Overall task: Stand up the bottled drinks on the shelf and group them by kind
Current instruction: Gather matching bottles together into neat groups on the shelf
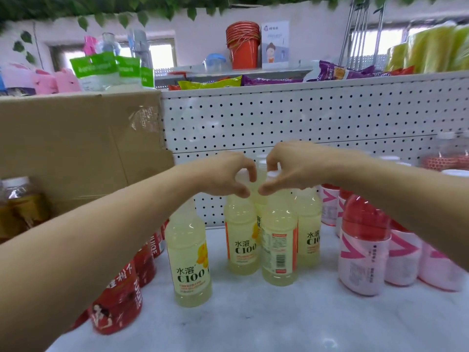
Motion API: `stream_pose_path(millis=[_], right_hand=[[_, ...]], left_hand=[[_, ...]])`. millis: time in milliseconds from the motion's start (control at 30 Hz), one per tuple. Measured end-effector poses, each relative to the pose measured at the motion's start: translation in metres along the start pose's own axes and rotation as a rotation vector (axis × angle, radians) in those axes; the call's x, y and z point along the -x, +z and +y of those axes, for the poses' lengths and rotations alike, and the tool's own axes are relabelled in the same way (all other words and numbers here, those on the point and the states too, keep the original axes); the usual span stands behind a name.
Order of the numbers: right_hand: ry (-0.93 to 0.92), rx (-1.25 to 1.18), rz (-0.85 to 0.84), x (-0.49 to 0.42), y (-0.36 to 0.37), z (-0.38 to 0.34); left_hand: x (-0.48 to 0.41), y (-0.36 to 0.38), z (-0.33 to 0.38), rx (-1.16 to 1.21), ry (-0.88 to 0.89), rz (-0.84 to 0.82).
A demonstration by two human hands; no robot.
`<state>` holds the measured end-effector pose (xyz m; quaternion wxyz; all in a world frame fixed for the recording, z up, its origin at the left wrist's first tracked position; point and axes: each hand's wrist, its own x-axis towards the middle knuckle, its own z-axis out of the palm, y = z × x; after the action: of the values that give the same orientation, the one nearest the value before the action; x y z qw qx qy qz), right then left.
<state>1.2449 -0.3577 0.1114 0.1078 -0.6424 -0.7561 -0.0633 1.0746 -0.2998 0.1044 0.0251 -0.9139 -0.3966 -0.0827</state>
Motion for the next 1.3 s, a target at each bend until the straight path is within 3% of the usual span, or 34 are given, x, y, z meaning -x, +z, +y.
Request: stream_pose_path(millis=[100,233,500,667,1300], right_hand=[[-0.019,0.044,0.051,-0.004,0.006,0.000],[-0.074,-0.077,-0.179,0.004,-0.010,0.004],[0.013,0.241,0.105,-0.010,0.011,0.007],[-0.073,0.042,-0.142,-0.011,-0.004,0.014],[-0.002,0.073,-0.026,-0.019,0.004,0.012]], left_hand=[[0.000,0.001,-0.003,0.001,0.010,-0.013],[0.001,0.001,-0.006,0.013,0.011,0.005],[0.003,-0.001,-0.004,0.054,-0.021,-0.002],[0.001,-0.003,-0.001,0.082,-0.053,0.013],[-0.001,-0.001,-0.003,0.076,-0.034,0.010]])
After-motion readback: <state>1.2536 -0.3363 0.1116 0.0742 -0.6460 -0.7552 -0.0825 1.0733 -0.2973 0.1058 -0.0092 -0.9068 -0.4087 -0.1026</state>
